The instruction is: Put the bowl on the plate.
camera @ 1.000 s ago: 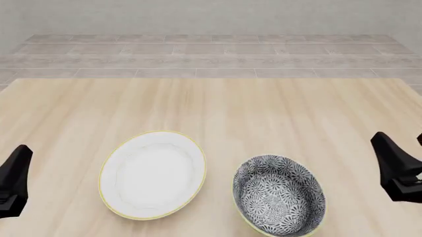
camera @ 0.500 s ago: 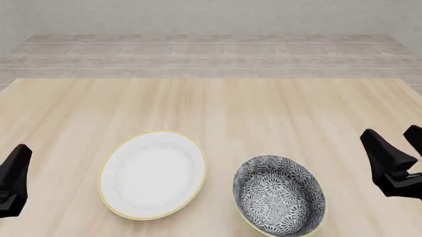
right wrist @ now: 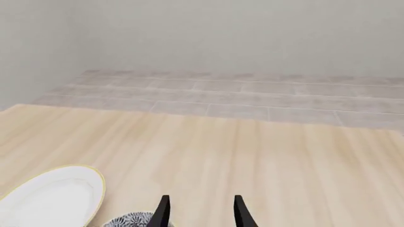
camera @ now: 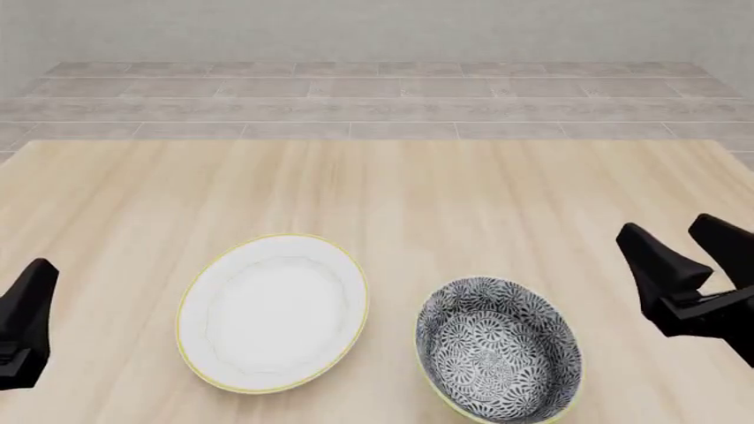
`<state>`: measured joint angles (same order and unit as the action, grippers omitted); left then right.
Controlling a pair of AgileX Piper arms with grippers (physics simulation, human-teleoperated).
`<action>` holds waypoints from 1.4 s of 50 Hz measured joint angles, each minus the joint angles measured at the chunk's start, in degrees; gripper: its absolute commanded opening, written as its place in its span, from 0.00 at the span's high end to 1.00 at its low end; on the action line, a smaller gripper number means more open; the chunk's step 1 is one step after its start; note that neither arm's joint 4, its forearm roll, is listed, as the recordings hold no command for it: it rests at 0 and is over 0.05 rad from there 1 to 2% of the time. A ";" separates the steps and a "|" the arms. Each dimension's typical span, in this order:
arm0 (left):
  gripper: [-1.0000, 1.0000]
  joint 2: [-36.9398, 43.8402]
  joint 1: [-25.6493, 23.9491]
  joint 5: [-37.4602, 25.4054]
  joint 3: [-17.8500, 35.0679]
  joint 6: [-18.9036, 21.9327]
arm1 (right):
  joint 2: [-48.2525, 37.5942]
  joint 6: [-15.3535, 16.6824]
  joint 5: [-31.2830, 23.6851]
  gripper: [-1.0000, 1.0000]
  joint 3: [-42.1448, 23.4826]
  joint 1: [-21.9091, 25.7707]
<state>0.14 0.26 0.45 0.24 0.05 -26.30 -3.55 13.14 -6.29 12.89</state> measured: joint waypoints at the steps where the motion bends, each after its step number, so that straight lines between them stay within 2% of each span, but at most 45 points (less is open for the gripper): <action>1: 0.00 0.00 0.00 -0.01 0.00 0.00 | -0.35 -0.01 0.20 0.00 -0.05 0.13; 16: 0.00 0.01 0.03 -0.05 0.00 -0.10 | -6.22 -0.42 3.70 0.00 -0.16 1.73; 55: 0.00 -0.06 0.01 0.26 -0.01 -0.06 | -16.45 -0.41 7.64 0.00 -0.49 3.89; 70: 0.00 -0.06 0.01 0.29 -0.01 0.04 | -21.48 -0.91 10.86 0.00 0.01 5.03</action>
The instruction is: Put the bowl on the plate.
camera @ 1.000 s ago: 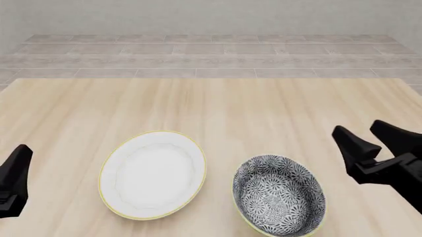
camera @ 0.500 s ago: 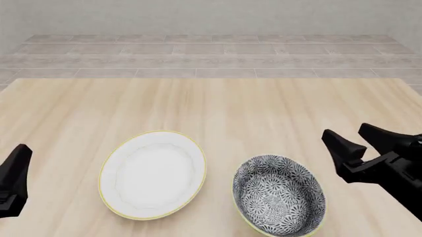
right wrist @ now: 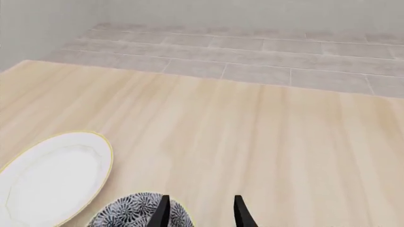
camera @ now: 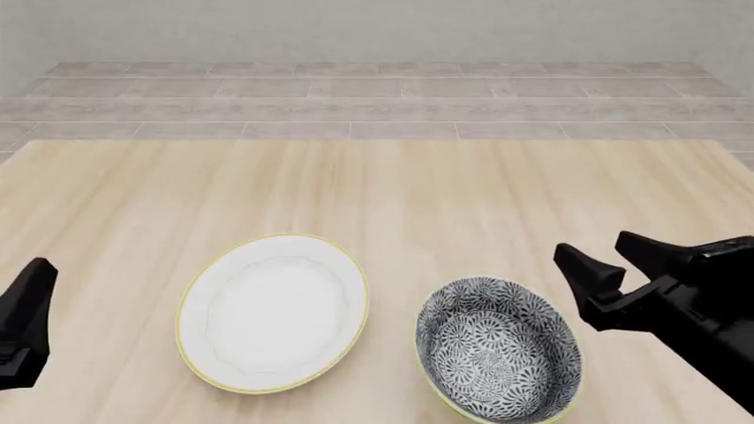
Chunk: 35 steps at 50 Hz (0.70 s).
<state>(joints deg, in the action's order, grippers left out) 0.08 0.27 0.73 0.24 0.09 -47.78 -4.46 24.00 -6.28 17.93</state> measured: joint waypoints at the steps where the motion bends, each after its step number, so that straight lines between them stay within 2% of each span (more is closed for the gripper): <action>1: 0.00 0.00 -0.01 -0.01 0.00 0.01 | -0.39 -0.03 0.26 0.00 0.05 0.09; 24: 0.00 0.02 -0.06 -0.15 0.00 0.09 | -9.29 -0.60 5.79 0.00 0.73 1.16; 35: 0.00 0.04 -0.06 -0.21 0.01 0.15 | -11.40 -0.49 6.04 0.00 0.85 1.83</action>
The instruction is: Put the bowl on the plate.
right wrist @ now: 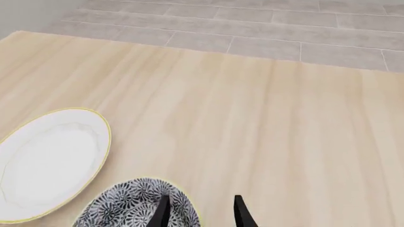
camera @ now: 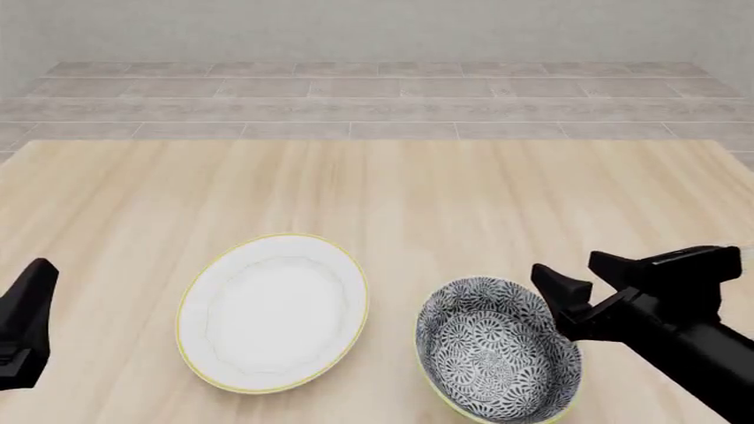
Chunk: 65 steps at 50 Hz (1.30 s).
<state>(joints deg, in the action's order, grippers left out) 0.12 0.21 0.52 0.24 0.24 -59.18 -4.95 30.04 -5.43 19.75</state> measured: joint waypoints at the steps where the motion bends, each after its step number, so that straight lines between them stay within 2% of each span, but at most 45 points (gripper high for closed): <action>1: 0.00 0.00 0.00 0.00 0.00 0.01 | -0.17 0.03 0.04 0.00 0.03 0.05; 20: 0.00 0.01 -0.07 -0.03 0.00 0.14 | -4.68 0.16 3.49 0.00 1.92 0.83; 37: 0.00 0.00 -0.13 -0.01 0.00 0.17 | -15.31 -0.14 13.41 0.00 4.08 1.06; 65: 0.00 0.02 -0.15 -0.06 0.00 0.27 | -26.36 -0.31 22.45 0.00 3.00 -0.96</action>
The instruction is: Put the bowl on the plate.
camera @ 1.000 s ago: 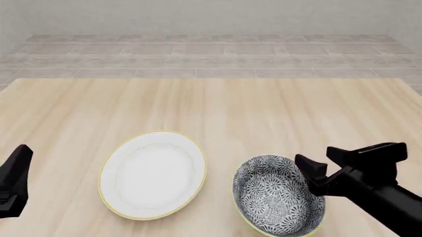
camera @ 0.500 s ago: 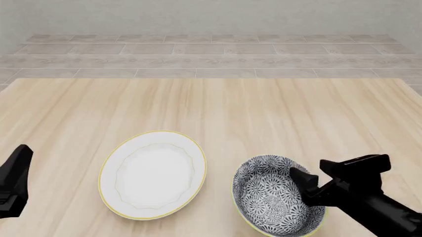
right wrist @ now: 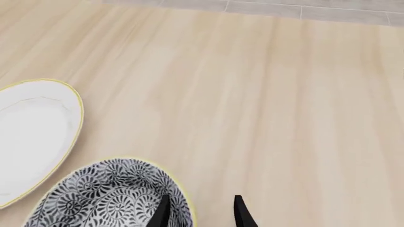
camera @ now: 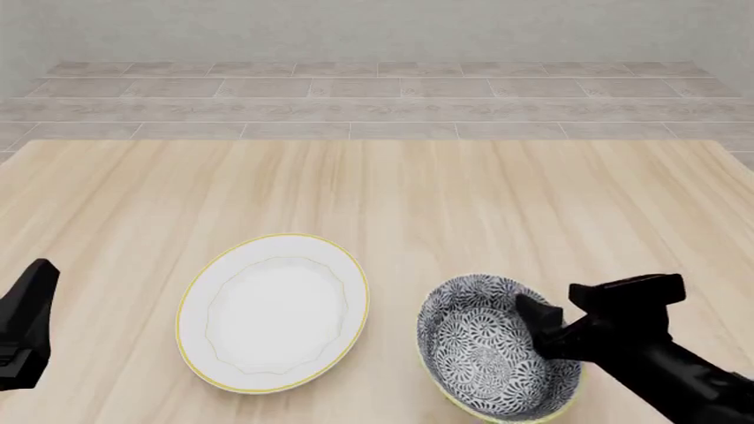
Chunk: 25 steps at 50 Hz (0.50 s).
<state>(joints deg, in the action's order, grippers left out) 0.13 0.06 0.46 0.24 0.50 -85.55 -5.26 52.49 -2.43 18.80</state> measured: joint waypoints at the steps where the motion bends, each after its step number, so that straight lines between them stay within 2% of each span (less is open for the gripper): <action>1: 0.00 0.00 0.00 0.00 0.00 0.01 | -0.24 -0.01 0.27 0.00 -0.09 -0.16; 16: 0.00 -0.02 0.06 0.07 0.00 0.04 | -3.28 -0.28 4.10 0.00 -0.12 -1.43; 17: 0.00 -0.02 0.07 0.07 0.00 0.04 | -3.40 -0.27 4.30 1.00 -0.09 -1.45; 25: 0.00 -0.02 0.06 0.10 0.00 0.07 | -2.04 0.07 3.21 1.00 0.24 0.48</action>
<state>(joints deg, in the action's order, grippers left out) 0.11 0.13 0.57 0.24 0.57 -87.59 -5.19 55.70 -2.19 19.28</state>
